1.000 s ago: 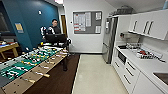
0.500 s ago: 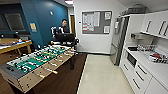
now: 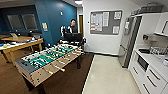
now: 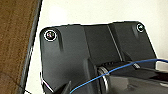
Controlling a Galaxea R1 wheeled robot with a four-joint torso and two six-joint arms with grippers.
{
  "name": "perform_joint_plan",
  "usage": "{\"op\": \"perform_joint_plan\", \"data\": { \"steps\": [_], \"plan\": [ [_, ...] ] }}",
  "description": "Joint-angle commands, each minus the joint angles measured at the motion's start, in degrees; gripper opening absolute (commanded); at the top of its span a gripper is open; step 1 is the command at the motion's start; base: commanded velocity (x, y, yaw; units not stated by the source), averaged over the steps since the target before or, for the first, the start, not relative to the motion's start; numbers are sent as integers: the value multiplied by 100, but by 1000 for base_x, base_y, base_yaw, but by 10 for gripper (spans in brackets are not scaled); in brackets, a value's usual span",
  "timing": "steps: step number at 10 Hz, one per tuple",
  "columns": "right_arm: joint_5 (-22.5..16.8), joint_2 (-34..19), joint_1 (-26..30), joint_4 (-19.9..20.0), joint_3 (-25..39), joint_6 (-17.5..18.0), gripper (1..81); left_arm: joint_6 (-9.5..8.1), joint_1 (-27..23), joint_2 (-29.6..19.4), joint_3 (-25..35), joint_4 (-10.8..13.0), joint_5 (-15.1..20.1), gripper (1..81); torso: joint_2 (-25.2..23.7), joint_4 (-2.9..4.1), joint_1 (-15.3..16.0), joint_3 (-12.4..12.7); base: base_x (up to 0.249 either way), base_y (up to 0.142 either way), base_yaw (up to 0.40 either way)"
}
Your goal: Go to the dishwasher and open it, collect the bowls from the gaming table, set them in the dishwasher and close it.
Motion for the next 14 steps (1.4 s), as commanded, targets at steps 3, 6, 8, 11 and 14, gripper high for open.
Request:
{"op": "perform_joint_plan", "data": {
  "steps": [3, 6, 8, 11, 14],
  "plan": [
    [-272, -14, 288, -37, -15, -15, 811, 16, -269, -22, -9, 9, 303, 811, 0, 0, -2, 0, 0, 0, 221],
    [-272, -5, 288, -28, 3, -15, 811, 16, -269, -31, -9, 1, 303, 811, 0, 0, -2, 0, 0, 0, 221],
    [-272, -14, 288, -28, -6, -6, 811, 16, -269, -22, -9, 1, 303, 811, 0, 0, -2, 0, 0, 0, 221],
    [-272, -5, 288, -19, -15, -6, 811, 16, -269, -22, -9, 1, 303, 811, 0, 0, -2, 0, 0, 0, 220],
    [-272, -14, 288, -19, -24, -6, 811, 15, -269, -31, -9, -8, 303, 811, 0, 0, -2, 0, 0, 0, 220]
  ]
}}
